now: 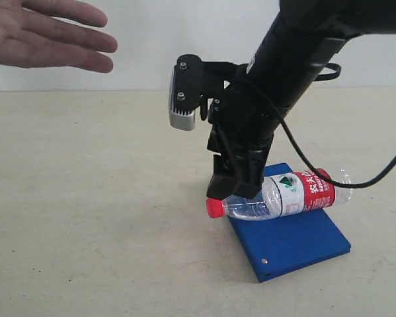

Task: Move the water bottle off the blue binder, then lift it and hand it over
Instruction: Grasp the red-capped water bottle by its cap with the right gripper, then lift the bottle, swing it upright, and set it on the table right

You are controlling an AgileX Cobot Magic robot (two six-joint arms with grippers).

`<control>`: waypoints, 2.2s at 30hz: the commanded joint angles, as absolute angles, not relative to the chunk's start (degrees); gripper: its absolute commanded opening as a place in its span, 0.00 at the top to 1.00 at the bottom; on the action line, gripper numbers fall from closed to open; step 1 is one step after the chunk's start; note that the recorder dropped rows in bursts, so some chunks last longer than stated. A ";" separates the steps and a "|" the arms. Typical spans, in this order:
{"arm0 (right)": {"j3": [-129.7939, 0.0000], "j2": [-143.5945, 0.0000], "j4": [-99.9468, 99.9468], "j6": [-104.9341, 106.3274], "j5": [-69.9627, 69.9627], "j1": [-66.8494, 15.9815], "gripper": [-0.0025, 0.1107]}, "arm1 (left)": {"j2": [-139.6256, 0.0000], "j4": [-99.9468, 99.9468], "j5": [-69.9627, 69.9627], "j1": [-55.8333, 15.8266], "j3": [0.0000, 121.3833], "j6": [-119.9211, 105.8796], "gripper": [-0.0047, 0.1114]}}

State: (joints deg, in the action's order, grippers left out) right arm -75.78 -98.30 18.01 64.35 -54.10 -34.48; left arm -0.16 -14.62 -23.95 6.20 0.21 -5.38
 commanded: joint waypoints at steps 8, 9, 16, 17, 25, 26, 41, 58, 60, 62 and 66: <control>-75.98 -104.71 12.16 64.96 -49.60 -35.15 0.39 | 0.00 -15.17 -23.71 6.17 0.00 -5.57 0.92; -75.98 -105.18 12.16 64.96 -48.75 -35.15 0.39 | 0.00 -15.17 -23.71 6.17 0.00 -5.57 0.92; -75.98 -108.15 10.59 65.06 -46.50 -35.15 0.39 | 0.00 -15.17 -23.71 6.17 0.00 -5.57 0.92; -75.98 -108.35 10.59 65.06 -46.62 -35.15 0.39 | 0.00 -15.17 -23.71 6.17 0.00 -5.57 0.92; -75.98 -109.99 11.67 64.95 -46.93 -35.15 0.39 | 0.00 -15.17 -23.71 6.17 0.00 -5.57 0.92; -75.98 -110.51 11.82 64.95 -46.93 -35.15 0.39 | 0.00 -15.17 -23.71 6.17 0.00 -5.57 0.92; -75.98 -113.20 9.17 62.25 -43.18 -35.15 0.84 | 0.00 -15.17 -23.71 6.17 0.00 -5.57 0.92; -75.98 -101.81 -18.80 -2.48 -9.78 -12.71 0.98 | 0.00 -15.17 -23.71 6.17 0.00 -5.57 0.92; -75.98 -101.40 -18.71 -2.48 -9.04 -10.51 0.98 | 0.00 -15.17 -23.71 6.17 0.00 -5.57 0.92; -75.98 -101.24 -18.59 -2.48 -8.71 -9.52 0.98 | 0.00 -15.17 -23.71 6.17 0.00 -5.57 0.92; -75.98 -101.24 -18.35 -2.58 -7.27 -9.11 0.98 | 0.00 -15.17 -23.71 6.17 0.00 -5.57 0.92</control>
State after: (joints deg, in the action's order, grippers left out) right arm -75.89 -102.14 -18.18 -2.33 -9.64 -9.36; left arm -0.16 -14.62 -23.95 6.20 0.21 -5.38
